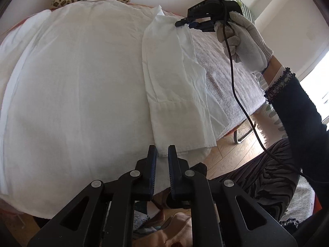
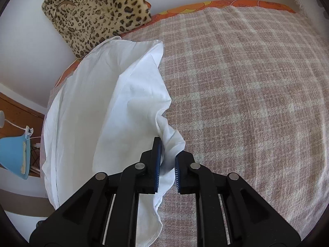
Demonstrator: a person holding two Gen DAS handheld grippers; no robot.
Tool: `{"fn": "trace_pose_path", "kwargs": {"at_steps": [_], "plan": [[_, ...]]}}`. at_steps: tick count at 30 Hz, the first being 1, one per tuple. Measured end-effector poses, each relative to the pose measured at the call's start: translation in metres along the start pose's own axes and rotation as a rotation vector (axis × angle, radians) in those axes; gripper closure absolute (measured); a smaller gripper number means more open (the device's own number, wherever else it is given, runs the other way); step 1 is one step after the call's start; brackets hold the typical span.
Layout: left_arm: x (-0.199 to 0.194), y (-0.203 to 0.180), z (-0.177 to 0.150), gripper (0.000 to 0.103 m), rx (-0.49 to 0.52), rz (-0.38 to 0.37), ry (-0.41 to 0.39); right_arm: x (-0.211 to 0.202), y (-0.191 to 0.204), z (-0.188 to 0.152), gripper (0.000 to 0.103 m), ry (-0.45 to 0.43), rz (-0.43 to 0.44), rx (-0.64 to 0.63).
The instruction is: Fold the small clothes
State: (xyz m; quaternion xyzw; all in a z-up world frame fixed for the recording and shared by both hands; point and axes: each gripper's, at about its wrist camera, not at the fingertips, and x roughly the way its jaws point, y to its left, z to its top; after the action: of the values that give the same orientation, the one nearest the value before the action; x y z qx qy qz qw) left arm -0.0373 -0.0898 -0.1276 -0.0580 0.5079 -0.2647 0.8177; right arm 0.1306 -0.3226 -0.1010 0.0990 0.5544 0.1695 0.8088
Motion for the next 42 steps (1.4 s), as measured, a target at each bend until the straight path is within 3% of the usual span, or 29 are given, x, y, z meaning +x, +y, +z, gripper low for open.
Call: {"fn": "trace_pose_path", "kwargs": {"at_steps": [3,5,6,9,10,11,13,15,18,24,33,40,42], "plan": [[-0.014,-0.003,0.005,0.093,0.046,0.024,-0.035,-0.012,0.016,0.003,0.07,0.003,-0.049,-0.098],[-0.02,-0.009,0.014,0.093,0.085,0.034,-0.071,-0.016,0.022,0.003,0.045,0.002,-0.096,-0.155],[-0.021,-0.012,0.019,0.093,0.109,0.039,-0.082,-0.016,0.021,0.003,0.045,0.015,-0.112,-0.169],[-0.008,-0.023,0.037,0.093,0.15,0.015,-0.091,-0.026,0.011,0.008,0.045,-0.053,-0.126,-0.122],[-0.002,-0.027,0.041,0.093,0.173,0.011,-0.086,-0.03,0.01,0.01,0.056,-0.079,-0.106,-0.113],[0.005,-0.03,0.042,0.093,0.201,0.012,-0.08,-0.031,0.01,0.013,0.075,-0.094,-0.089,-0.105],[0.02,-0.037,0.043,0.093,0.233,0.004,-0.051,-0.025,0.012,0.02,0.09,-0.095,-0.082,-0.101],[0.029,-0.038,0.044,0.093,0.236,-0.014,-0.015,-0.016,0.015,0.031,0.09,-0.105,-0.077,-0.08],[0.043,-0.038,0.041,0.093,0.235,-0.026,0.015,0.0,0.015,0.05,0.09,-0.093,0.0,-0.036],[0.047,-0.033,0.038,0.093,0.236,-0.058,0.008,0.037,0.041,0.085,0.09,-0.051,0.04,-0.057],[0.045,-0.038,0.034,0.093,0.251,-0.061,0.0,0.095,0.061,0.114,0.092,0.024,-0.076,-0.1],[0.036,-0.04,0.024,0.093,0.249,-0.088,-0.001,0.049,0.045,0.11,0.09,-0.028,-0.007,-0.051],[0.029,-0.045,0.021,0.093,0.261,-0.09,-0.023,0.027,0.035,0.098,0.083,-0.048,0.026,-0.037]]}}
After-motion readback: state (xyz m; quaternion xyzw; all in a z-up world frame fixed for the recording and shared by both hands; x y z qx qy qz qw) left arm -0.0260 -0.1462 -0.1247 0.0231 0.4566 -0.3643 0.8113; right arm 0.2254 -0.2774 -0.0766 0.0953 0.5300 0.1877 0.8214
